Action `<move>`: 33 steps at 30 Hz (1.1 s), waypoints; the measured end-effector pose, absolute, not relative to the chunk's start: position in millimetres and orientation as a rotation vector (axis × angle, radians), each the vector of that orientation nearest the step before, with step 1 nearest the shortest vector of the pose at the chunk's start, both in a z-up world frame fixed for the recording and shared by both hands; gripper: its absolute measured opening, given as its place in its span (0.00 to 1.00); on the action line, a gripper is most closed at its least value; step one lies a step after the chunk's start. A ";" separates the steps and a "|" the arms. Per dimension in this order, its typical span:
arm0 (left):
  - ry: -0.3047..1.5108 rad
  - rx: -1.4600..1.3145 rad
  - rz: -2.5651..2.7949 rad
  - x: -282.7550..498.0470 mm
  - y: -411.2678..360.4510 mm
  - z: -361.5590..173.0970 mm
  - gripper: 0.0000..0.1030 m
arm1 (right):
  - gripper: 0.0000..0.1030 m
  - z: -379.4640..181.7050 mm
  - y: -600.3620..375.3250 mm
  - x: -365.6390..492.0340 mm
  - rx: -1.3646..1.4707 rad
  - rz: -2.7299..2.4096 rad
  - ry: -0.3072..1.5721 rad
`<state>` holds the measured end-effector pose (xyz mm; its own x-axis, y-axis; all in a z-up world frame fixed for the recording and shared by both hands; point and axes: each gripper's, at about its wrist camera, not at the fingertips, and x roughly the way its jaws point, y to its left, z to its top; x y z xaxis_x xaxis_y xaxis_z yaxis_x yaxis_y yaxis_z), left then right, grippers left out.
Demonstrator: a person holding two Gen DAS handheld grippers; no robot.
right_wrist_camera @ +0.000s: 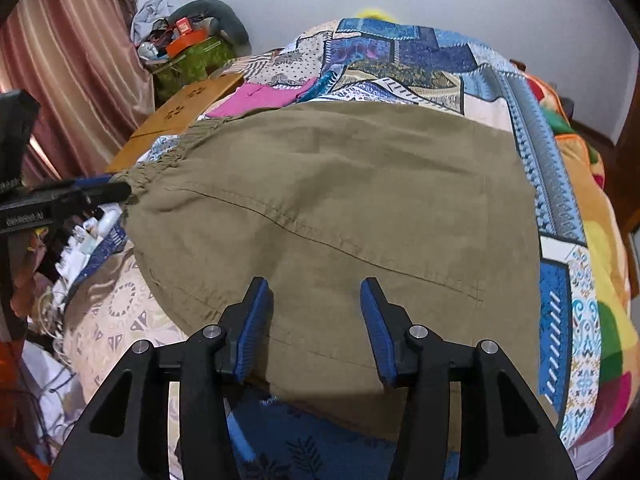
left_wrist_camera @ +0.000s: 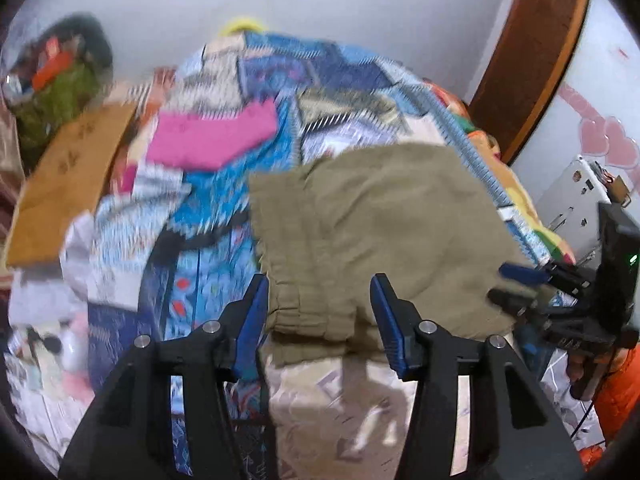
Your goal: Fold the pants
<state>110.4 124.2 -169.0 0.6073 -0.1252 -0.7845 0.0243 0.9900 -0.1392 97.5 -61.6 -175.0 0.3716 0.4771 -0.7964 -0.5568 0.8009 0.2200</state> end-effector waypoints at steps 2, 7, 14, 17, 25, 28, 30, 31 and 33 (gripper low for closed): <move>0.895 -0.117 -0.100 114.0 115.2 -162.4 0.50 | 0.43 -174.9 -63.3 96.0 -0.090 0.667 0.983; 0.884 -0.065 -0.038 122.8 96.5 -161.4 0.49 | 0.43 -173.5 -63.5 91.3 -0.085 0.666 0.977; 0.835 -0.156 -0.057 118.1 106.7 -133.6 0.50 | 0.43 -173.1 -73.0 84.3 -0.060 0.691 0.974; 0.864 -0.173 -0.113 120.2 98.0 -136.8 0.50 | 0.43 -173.7 -75.2 81.8 -0.055 0.696 0.967; 1.042 -0.119 -0.119 132.2 72.7 -214.5 0.50 | 0.43 -172.4 -83.5 77.4 -0.049 0.690 0.966; 1.010 -0.087 -0.112 126.6 68.0 -217.6 0.50 | 0.44 -171.8 -90.2 75.7 -0.041 0.678 0.967; 1.021 -0.065 -0.106 127.1 65.2 -214.8 0.50 | 0.50 -170.7 -95.3 76.0 -0.024 0.662 0.968; 1.028 -0.059 -0.110 127.7 65.2 -212.3 0.50 | 0.53 -170.0 -97.3 76.7 -0.019 0.650 0.968; 1.027 -0.063 -0.119 131.2 68.3 -204.2 0.50 | 0.53 -166.7 -102.7 80.8 -0.013 0.632 0.967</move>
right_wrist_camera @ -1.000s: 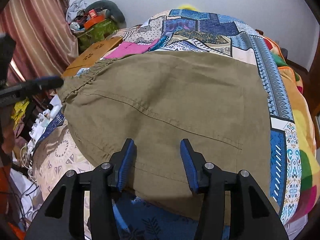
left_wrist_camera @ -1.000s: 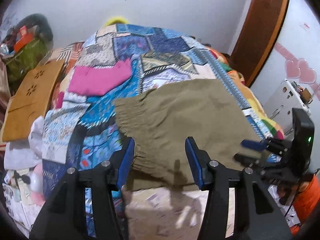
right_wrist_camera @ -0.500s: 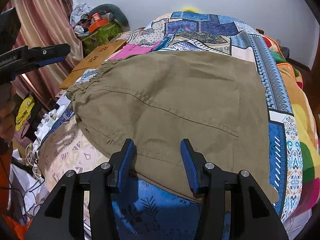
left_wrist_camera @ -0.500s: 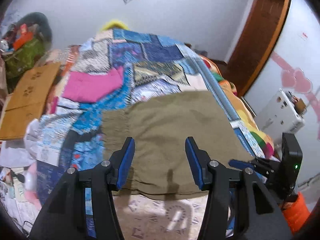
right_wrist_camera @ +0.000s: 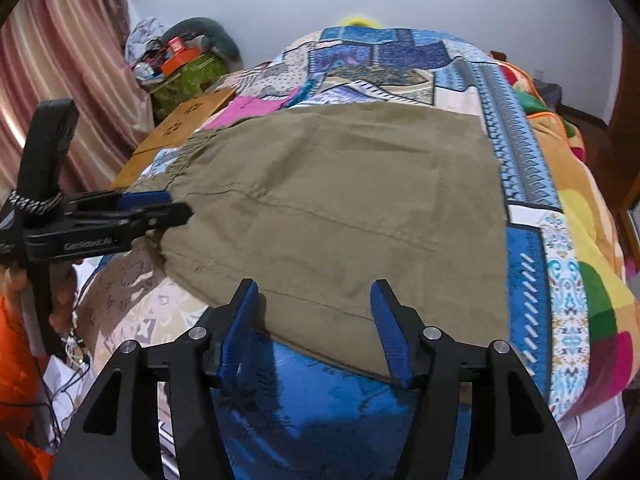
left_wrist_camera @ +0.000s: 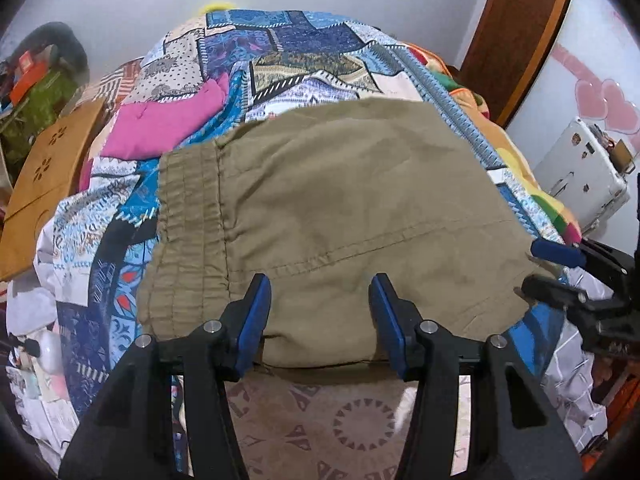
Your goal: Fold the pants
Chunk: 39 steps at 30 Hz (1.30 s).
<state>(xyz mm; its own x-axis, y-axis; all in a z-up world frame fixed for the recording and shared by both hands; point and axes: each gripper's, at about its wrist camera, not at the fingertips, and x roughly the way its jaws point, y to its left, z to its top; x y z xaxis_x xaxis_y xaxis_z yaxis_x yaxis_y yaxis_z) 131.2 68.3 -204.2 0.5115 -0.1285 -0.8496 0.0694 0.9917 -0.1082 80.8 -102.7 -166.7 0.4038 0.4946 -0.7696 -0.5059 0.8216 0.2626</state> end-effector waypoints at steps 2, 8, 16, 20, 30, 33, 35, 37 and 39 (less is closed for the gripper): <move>1.000 -0.078 -0.112 135.7 77.5 -191.4 0.51 | 0.53 -159.2 -109.2 87.9 -0.011 0.618 0.948; 0.907 -0.077 -0.016 165.0 111.7 -161.1 0.64 | 0.56 -135.1 -133.5 125.0 -0.032 0.547 0.860; 0.987 -0.091 0.091 229.7 157.1 -188.7 0.66 | 0.57 -134.8 -153.3 207.1 -0.046 0.463 0.847; 1.058 -0.131 0.070 249.7 169.5 -215.4 0.66 | 0.57 -148.7 -153.3 252.3 -0.101 0.426 0.857; 1.052 -0.208 0.052 253.7 179.7 -242.2 0.62 | 0.52 -209.5 -129.4 338.1 -0.155 0.431 0.959; 1.025 -0.232 0.069 248.5 184.3 -241.8 0.61 | 0.39 -235.9 -120.2 347.0 -0.248 0.394 0.979; 1.026 -0.246 0.082 247.9 185.9 -245.3 0.61 | 0.39 -247.2 -119.8 345.9 -0.279 0.383 0.967; 1.030 -0.269 0.096 248.1 187.6 -246.1 0.61 | 0.39 -246.3 -123.9 345.7 -0.249 0.380 0.977; 1.035 -0.280 0.104 248.6 187.4 -242.0 0.61 | 0.39 -243.1 -124.8 346.6 -0.245 0.374 1.002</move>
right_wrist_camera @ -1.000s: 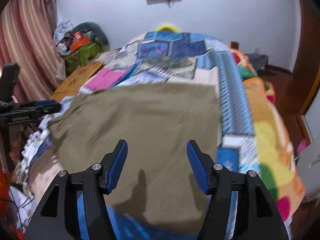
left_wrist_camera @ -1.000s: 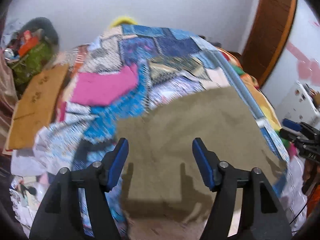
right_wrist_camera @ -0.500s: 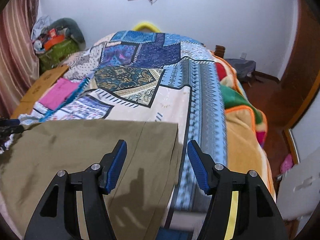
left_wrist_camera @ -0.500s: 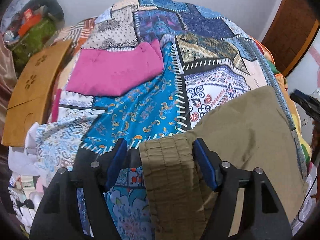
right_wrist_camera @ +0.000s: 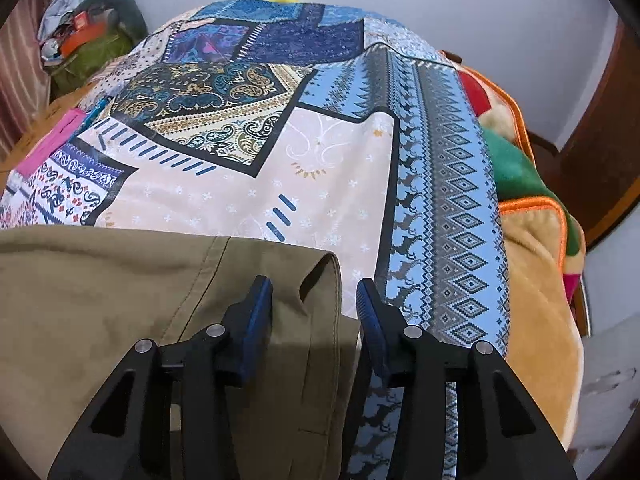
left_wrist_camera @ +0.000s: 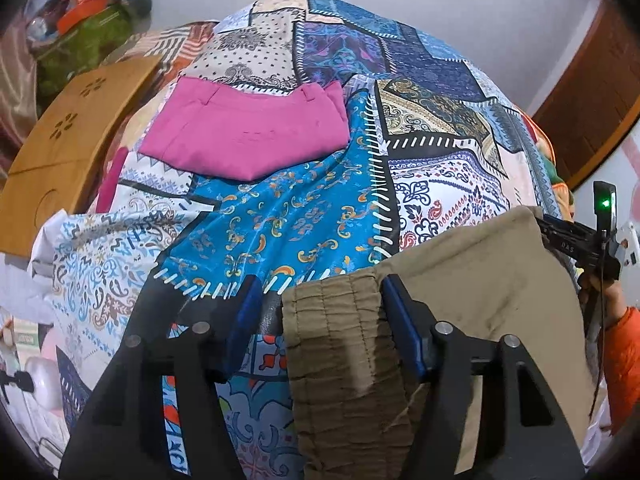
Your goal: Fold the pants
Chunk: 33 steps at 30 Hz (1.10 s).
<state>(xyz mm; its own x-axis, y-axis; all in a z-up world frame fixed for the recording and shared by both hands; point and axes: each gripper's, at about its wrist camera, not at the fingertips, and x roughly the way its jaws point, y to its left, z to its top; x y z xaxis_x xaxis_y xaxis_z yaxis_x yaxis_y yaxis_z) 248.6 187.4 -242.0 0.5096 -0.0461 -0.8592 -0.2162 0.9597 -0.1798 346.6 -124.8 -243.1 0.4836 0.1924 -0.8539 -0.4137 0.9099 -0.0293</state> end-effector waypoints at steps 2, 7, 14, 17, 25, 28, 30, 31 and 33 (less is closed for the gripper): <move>1.028 -0.272 0.105 247.5 185.0 -233.8 0.59 | 0.39 -236.9 -124.1 347.2 -0.256 0.358 1.030; 0.968 -0.256 -0.010 242.6 163.7 -198.3 0.58 | 0.40 -195.3 -124.6 324.0 -0.145 0.433 1.029; 0.961 -0.128 -0.096 250.5 103.9 -187.9 0.58 | 0.54 -157.8 -88.8 260.4 -0.078 0.655 0.991; 1.024 -0.055 -0.094 253.8 85.1 -207.2 0.58 | 0.55 -170.1 -73.3 243.7 -0.071 0.698 1.048; 1.026 0.138 -0.058 208.8 71.3 -226.5 0.59 | 0.68 -200.2 -79.1 211.1 -0.159 0.658 1.133; 1.024 0.138 -0.054 193.8 75.0 -222.4 0.62 | 0.68 -197.2 -91.0 196.0 -0.174 0.631 1.113; 1.022 0.132 -0.044 183.9 78.6 -220.0 0.65 | 0.68 -192.4 -96.1 184.4 -0.186 0.610 1.098; 1.020 0.130 -0.036 179.4 79.4 -218.9 0.68 | 0.68 -191.1 -98.3 180.9 -0.187 0.601 1.092; 1.019 0.118 -0.025 167.2 81.6 -218.7 0.70 | 0.68 -188.7 -105.9 173.4 -0.178 0.584 1.089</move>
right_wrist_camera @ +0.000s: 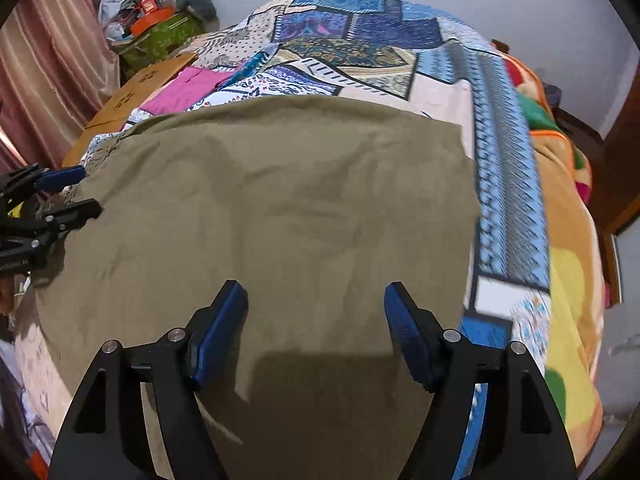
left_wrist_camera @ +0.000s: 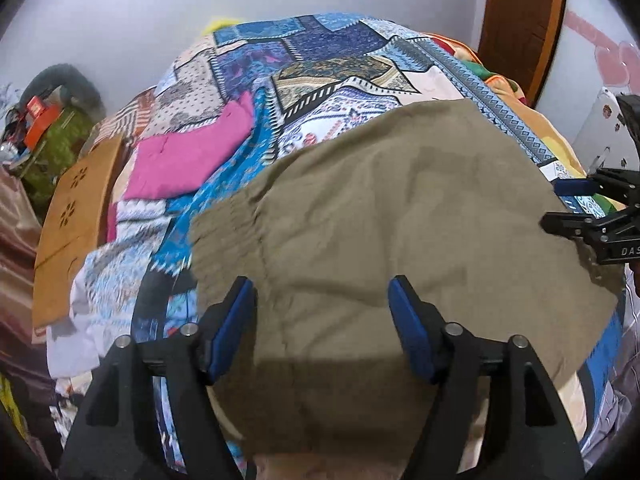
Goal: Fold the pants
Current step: 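Fold the pants over with both tools and lower them onto the quilt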
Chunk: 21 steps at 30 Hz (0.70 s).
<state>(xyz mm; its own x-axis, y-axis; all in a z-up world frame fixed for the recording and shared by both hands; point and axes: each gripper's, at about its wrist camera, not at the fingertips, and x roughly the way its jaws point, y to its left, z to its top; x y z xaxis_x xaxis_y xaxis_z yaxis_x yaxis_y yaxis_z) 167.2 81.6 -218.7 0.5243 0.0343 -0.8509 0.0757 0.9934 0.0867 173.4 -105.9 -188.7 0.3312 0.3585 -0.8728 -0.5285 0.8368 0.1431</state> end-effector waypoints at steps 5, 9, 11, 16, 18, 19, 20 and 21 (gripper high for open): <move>0.990 0.097 0.015 133.8 92.1 -218.7 0.74 | 0.68 -185.6 -120.5 153.2 -0.162 0.555 1.071; 0.977 0.035 0.031 117.5 104.4 -214.7 0.75 | 0.68 -182.2 -126.1 141.4 -0.177 0.521 1.049; 0.977 -0.022 0.046 112.3 112.5 -209.9 0.75 | 0.68 -179.6 -125.4 138.8 -0.198 0.509 1.036; 0.955 -0.113 0.127 106.4 127.1 -198.7 0.75 | 0.68 -164.0 -121.0 134.7 -0.203 0.509 0.983; 0.941 -0.151 0.136 102.1 131.2 -191.9 0.75 | 0.68 -154.3 -116.5 133.3 -0.178 0.519 0.955; 0.935 -0.188 0.113 98.8 133.6 -188.1 0.75 | 0.68 -149.5 -113.9 132.8 -0.161 0.526 0.942; 0.935 -0.226 0.083 96.1 135.5 -186.3 0.75 | 0.68 -144.1 -110.6 132.3 -0.141 0.536 0.927; 0.939 -0.260 0.054 92.9 136.8 -185.7 0.75 | 0.68 -138.0 -106.2 132.1 -0.116 0.551 0.908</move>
